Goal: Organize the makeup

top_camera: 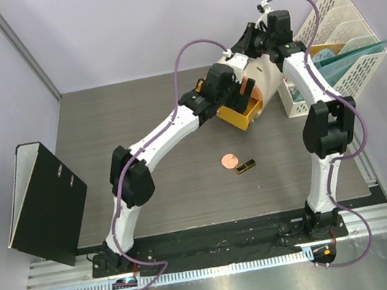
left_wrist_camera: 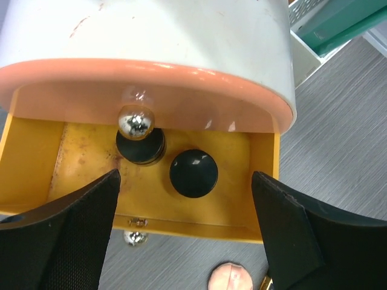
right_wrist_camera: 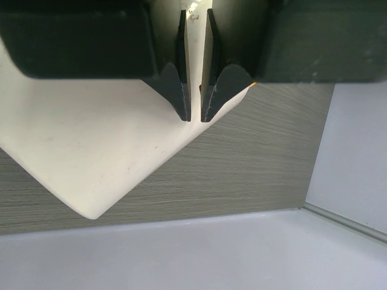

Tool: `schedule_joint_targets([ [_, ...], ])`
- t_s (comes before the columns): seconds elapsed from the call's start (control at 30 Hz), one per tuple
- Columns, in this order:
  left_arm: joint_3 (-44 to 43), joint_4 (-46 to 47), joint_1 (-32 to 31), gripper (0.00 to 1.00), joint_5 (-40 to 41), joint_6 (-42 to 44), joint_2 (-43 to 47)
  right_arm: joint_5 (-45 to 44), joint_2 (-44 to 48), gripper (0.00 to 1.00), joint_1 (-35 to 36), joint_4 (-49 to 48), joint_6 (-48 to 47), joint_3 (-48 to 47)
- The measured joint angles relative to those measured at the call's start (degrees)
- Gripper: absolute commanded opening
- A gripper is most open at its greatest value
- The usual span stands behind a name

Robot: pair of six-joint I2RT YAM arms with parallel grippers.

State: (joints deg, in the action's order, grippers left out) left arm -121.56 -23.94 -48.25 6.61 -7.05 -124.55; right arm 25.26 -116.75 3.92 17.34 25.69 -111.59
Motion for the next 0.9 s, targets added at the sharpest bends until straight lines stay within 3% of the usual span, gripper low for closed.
schedule_joint_targets([
  [0.17, 15.26, 5.29, -0.04, 0.87, 0.00, -0.57, 10.93, -0.02, 0.00, 0.19, 0.00, 0.00, 0.00, 0.00],
  [0.3, 28.74, 8.87, -0.44, 0.81, 0.02, -1.31, 23.08, 0.00, 0.00, 0.19, 0.00, 0.00, 0.00, 0.00],
  [0.5, 41.66, 11.87, -3.08, 0.60, -0.87, -2.05, 32.81, 0.02, 0.00, 0.19, 0.00, -0.02, 0.00, 0.00],
  [0.67, 49.42, 11.56, -4.37, 0.54, -4.11, -3.91, 29.70, 0.02, 0.00, 0.19, 0.00, -0.02, 0.02, 0.00],
  [0.9, 49.66, 11.13, -4.87, 0.55, -6.36, -5.03, 18.97, 0.00, 0.00, 0.19, 0.00, 0.00, 0.02, 0.00],
])
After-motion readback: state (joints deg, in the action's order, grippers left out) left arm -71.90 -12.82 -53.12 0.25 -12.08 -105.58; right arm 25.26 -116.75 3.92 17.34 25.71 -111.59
